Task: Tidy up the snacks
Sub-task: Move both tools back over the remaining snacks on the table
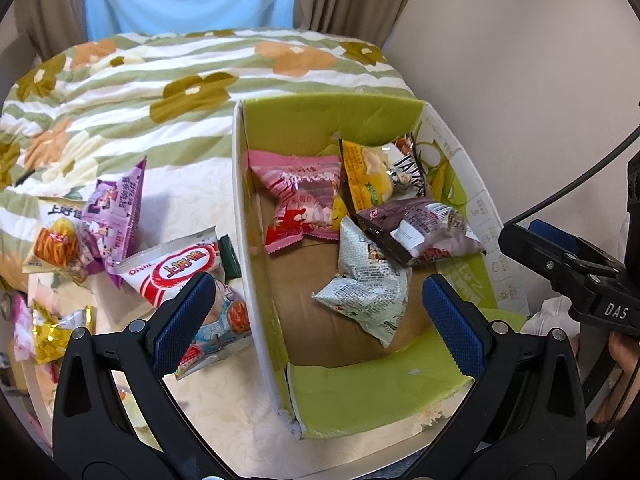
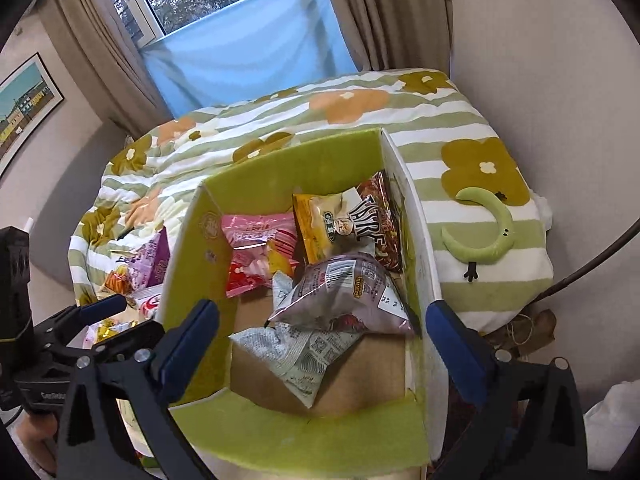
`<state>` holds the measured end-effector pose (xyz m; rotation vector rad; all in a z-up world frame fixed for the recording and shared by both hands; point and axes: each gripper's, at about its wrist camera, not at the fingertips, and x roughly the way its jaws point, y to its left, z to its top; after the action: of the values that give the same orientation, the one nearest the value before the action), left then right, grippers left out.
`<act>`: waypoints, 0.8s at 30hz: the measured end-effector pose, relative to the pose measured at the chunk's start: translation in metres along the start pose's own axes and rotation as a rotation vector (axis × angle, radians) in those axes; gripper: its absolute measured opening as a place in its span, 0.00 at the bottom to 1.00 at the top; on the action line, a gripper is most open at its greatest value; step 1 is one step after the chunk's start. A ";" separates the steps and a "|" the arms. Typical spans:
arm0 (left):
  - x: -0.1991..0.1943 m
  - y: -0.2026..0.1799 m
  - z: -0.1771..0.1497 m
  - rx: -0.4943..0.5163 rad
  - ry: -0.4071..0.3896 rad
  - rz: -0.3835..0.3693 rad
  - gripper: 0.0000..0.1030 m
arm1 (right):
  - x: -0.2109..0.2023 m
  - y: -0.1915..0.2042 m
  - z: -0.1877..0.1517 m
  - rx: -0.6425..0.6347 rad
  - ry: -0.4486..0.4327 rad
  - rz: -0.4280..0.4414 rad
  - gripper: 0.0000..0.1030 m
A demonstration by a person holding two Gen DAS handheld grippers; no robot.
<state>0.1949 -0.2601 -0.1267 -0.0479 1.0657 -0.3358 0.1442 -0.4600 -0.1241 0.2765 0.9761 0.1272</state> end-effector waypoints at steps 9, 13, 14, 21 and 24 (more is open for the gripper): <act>-0.054 -0.005 -0.014 -0.033 -0.085 0.047 0.99 | -0.046 0.017 -0.007 -0.102 -0.072 0.016 1.00; -0.080 0.007 -0.032 -0.081 -0.104 0.103 0.99 | -0.053 0.028 -0.012 -0.140 -0.077 0.055 1.00; -0.085 0.011 -0.036 -0.092 -0.105 0.118 0.99 | -0.055 0.031 -0.013 -0.147 -0.080 0.063 1.00; -0.117 0.056 -0.080 -0.192 -0.107 0.205 0.99 | -0.058 0.067 -0.030 -0.185 -0.081 0.130 1.00; -0.125 0.082 -0.100 -0.236 -0.099 0.211 0.99 | -0.054 0.088 -0.040 -0.206 -0.072 0.146 1.00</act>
<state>0.0741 -0.1336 -0.0853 -0.1603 0.9974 -0.0156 0.0823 -0.3816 -0.0770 0.1617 0.8632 0.3469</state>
